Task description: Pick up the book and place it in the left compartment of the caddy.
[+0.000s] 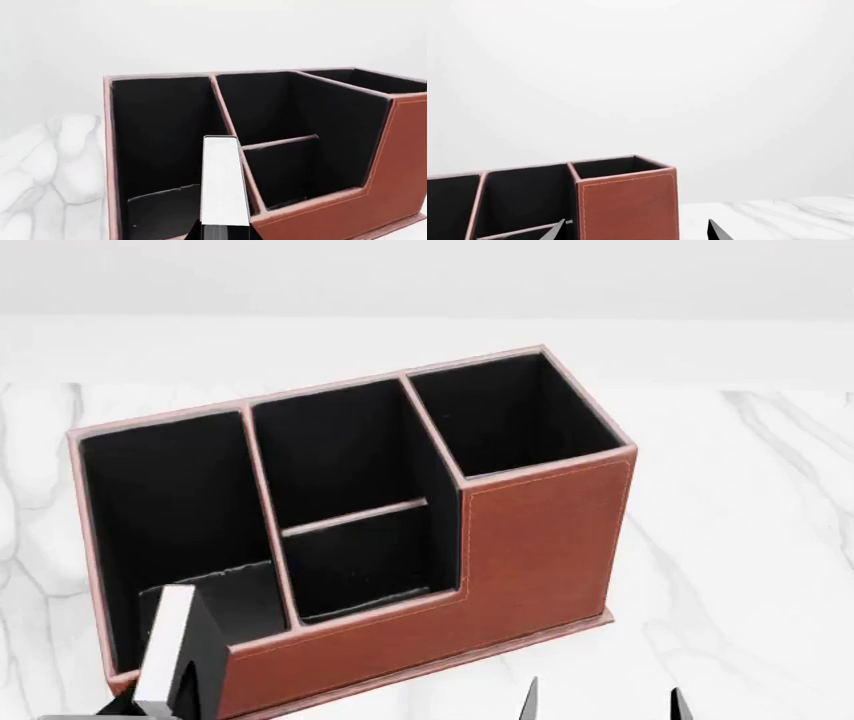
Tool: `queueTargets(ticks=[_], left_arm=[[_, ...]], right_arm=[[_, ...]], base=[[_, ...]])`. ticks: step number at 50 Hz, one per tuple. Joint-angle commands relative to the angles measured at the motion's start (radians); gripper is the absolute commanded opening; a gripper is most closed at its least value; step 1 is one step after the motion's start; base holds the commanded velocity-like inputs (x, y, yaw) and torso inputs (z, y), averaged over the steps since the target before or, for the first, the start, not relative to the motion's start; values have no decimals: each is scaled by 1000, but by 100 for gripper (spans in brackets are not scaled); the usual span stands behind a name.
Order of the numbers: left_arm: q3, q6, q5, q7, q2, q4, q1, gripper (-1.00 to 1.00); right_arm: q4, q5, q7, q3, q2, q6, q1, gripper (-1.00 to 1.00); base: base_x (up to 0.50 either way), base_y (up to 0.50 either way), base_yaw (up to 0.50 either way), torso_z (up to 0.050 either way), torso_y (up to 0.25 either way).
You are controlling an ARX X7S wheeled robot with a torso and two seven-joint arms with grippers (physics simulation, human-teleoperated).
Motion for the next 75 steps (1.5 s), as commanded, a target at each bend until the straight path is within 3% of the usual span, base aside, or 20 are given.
queueTargets(ticks=[1, 11, 29, 75], left_arm=[[-23, -89, 3, -52, 20, 51, -83, -100], [-38, -139, -12, -75, 43, 28, -160, -100], [-73, -116, -19, -79, 110, -186, -302, -100], [-79, -166, -22, -187, 201, -362, -489, -100]], right_arm=[[-2, 3, 2, -1, 3, -1, -2, 100], [3, 5, 1, -4, 4, -5, -1, 100], [12, 13, 2, -5, 5, -5, 6, 100], [15, 24, 5, -12, 11, -3, 12, 100]], base=[[0, 0, 0, 0, 0], [0, 0, 0, 2, 1], [0, 0, 0, 0, 1], [0, 0, 0, 0, 2]])
